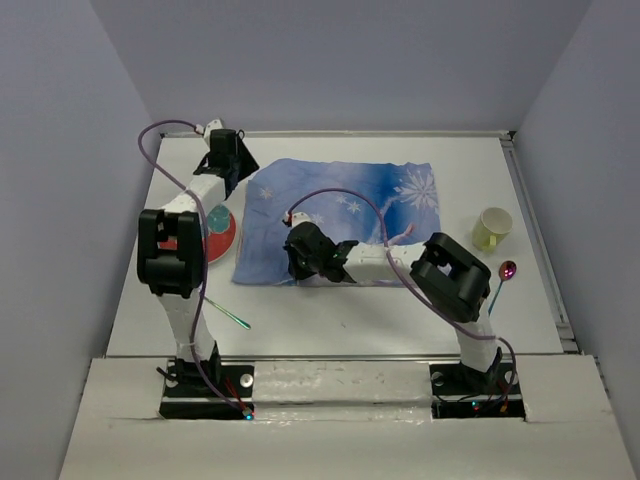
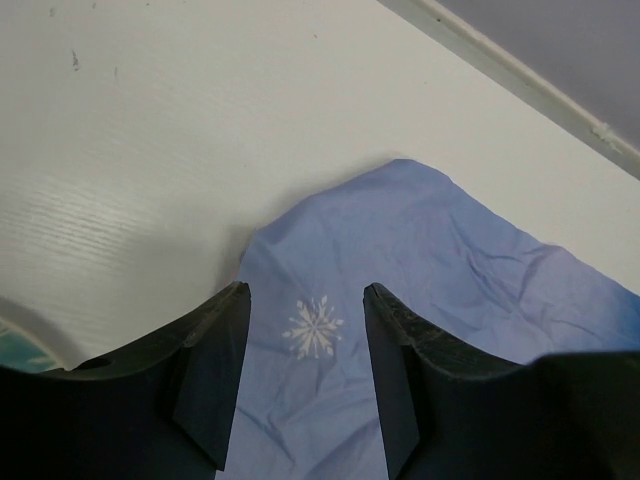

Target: Set the dinner table for one person

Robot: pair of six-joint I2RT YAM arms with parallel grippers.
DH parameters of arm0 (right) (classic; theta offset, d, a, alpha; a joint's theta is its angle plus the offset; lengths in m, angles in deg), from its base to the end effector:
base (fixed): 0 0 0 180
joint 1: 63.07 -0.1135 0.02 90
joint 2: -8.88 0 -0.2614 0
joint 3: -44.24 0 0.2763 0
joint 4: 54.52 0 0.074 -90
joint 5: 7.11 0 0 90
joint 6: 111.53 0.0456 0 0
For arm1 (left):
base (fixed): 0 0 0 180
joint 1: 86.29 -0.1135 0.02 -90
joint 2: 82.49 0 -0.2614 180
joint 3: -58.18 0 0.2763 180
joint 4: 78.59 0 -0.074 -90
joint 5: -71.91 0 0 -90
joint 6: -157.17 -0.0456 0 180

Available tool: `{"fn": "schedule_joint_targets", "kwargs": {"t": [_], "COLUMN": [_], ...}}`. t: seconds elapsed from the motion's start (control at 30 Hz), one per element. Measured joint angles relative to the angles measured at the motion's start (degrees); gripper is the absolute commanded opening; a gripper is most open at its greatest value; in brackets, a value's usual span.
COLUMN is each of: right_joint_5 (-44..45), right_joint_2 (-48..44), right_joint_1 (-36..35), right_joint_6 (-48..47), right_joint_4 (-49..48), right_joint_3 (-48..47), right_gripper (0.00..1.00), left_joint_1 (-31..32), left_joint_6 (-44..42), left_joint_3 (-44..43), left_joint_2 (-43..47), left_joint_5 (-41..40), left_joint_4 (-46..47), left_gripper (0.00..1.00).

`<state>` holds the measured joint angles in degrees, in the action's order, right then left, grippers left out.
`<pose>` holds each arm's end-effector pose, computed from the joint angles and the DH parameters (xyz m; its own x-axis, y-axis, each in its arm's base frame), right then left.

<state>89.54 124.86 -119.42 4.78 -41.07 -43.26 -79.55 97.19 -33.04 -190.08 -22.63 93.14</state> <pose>0.2627 0.3851 0.1370 -0.6772 -0.2229 -0.7012 -0.5343 0.8042 0.2604 0.4698 -0.0519 0.2350 -0.3813 -0.4571 -0.8035 -0.1677 0.8890 -0.4262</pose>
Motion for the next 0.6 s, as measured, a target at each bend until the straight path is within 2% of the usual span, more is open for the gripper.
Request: {"fn": "schedule_joint_targets", "kwargs": {"t": [0.4, 0.6], "right_joint_5": [1.3, 1.3], "right_joint_2": [-2.3, -2.5], "right_joint_1": [-1.1, -1.2], "right_joint_6": [0.3, 0.5], "right_joint_4": [-4.0, -4.4], "right_joint_3": [6.5, 6.9], "right_gripper": [0.00, 0.00], "left_joint_1": [0.0, 0.3], "left_joint_6": [-3.1, -4.8], "left_joint_3": [-20.9, -26.7], "left_joint_2": [-20.4, -24.5], "left_joint_5": [3.1, 2.4], "left_joint_4": [-8.9, -13.7], "left_gripper": [0.58, 0.56]}}
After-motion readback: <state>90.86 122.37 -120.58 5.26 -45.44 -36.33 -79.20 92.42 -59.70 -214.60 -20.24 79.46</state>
